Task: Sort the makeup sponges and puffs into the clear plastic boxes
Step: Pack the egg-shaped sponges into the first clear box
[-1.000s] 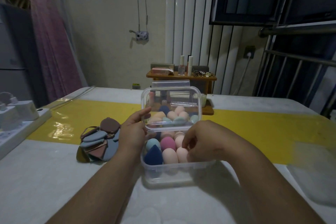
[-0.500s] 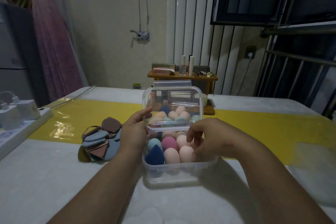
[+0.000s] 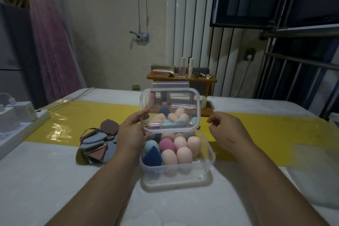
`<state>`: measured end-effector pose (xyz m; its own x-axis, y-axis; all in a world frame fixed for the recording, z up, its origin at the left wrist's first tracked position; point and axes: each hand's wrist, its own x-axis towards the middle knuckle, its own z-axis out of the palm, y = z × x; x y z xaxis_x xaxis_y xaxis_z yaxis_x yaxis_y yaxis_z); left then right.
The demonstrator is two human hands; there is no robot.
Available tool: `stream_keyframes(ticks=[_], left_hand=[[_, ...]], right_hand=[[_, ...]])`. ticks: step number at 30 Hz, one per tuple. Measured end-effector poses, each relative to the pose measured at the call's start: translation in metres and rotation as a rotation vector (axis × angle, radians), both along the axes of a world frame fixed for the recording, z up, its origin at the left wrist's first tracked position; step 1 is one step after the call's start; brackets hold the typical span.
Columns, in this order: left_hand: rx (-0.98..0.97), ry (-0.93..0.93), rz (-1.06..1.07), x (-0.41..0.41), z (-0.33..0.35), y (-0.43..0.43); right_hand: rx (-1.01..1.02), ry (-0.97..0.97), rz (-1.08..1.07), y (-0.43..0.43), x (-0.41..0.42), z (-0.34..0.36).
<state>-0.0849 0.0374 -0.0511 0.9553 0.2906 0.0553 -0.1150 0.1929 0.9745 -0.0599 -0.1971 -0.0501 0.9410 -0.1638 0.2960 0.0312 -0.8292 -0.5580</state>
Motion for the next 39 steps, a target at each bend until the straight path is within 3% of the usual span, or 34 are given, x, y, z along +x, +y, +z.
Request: stream_keyframes(ticks=[5, 8, 13, 19, 31, 35, 39], left_hand=[[-0.006, 0.018, 0.024, 0.001, 0.000, 0.001], [-0.010, 0.015, 0.021, 0.000, 0.001, 0.001], [-0.001, 0.018, 0.016, 0.004, -0.002, 0.003], [-0.032, 0.026, 0.026, 0.006, -0.004, 0.003], [0.021, 0.016, 0.026, 0.002, -0.001, 0.002], [-0.010, 0.029, 0.029, 0.002, 0.000, 0.001], [-0.009, 0.022, 0.025, 0.002, 0.001, 0.000]], right_hand=[[-0.037, 0.087, 0.156, 0.001, 0.007, -0.017], [0.087, 0.134, 0.315, 0.002, 0.008, -0.024], [0.175, 0.128, 0.400, 0.000, 0.011, -0.028], [-0.043, 0.164, 0.299, -0.005, 0.020, -0.033], [-0.050, 0.070, -0.006, -0.010, 0.009, -0.018], [0.124, -0.067, 0.002, -0.012, 0.002, 0.001], [0.327, -0.174, 0.201, -0.004, -0.016, 0.028]])
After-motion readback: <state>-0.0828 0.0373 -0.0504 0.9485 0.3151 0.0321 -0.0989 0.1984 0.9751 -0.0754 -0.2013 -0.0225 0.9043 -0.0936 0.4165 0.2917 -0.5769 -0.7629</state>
